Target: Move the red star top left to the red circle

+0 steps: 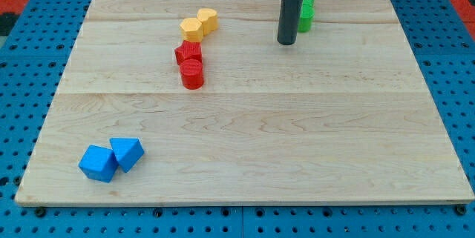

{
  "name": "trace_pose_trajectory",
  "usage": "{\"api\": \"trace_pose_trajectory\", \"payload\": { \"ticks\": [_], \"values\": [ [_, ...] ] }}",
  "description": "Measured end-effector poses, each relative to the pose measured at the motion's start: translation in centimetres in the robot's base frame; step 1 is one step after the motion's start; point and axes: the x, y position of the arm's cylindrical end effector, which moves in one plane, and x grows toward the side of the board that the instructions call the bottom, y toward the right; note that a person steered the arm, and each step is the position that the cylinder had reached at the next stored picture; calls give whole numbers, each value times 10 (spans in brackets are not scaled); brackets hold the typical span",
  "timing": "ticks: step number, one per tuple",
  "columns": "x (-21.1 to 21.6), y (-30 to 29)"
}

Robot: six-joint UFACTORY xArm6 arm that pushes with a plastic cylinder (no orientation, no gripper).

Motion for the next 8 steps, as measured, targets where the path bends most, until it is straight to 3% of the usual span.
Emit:
{"api": "trace_pose_trajectory", "payload": {
  "ticks": [3, 4, 6, 8],
  "values": [
    [23, -57],
    [23, -120],
    [11, -153],
    [-29, -151]
  ]
}}
